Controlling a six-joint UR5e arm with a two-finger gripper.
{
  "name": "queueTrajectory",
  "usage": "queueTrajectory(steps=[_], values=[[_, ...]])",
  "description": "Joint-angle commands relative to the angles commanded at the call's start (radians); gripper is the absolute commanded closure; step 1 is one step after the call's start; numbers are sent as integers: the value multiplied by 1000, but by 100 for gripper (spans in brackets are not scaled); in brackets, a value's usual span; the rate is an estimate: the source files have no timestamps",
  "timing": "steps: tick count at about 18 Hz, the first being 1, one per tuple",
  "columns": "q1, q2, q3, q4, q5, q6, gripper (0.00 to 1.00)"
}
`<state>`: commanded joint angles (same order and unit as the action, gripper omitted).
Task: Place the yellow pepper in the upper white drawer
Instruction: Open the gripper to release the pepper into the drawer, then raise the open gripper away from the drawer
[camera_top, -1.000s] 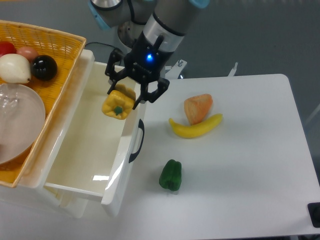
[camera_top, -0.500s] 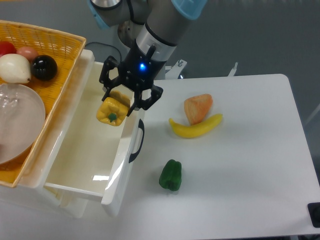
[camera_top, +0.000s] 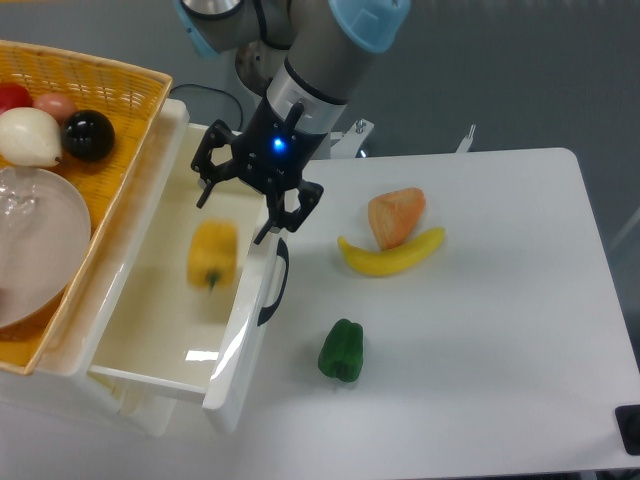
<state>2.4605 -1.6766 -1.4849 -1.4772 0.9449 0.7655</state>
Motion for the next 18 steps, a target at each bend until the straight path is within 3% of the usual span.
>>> queueTrajectory(steps=[7, 18], values=[[5, -2, 3, 14, 6, 93, 0], [46, -54, 2, 98, 315, 484, 0]])
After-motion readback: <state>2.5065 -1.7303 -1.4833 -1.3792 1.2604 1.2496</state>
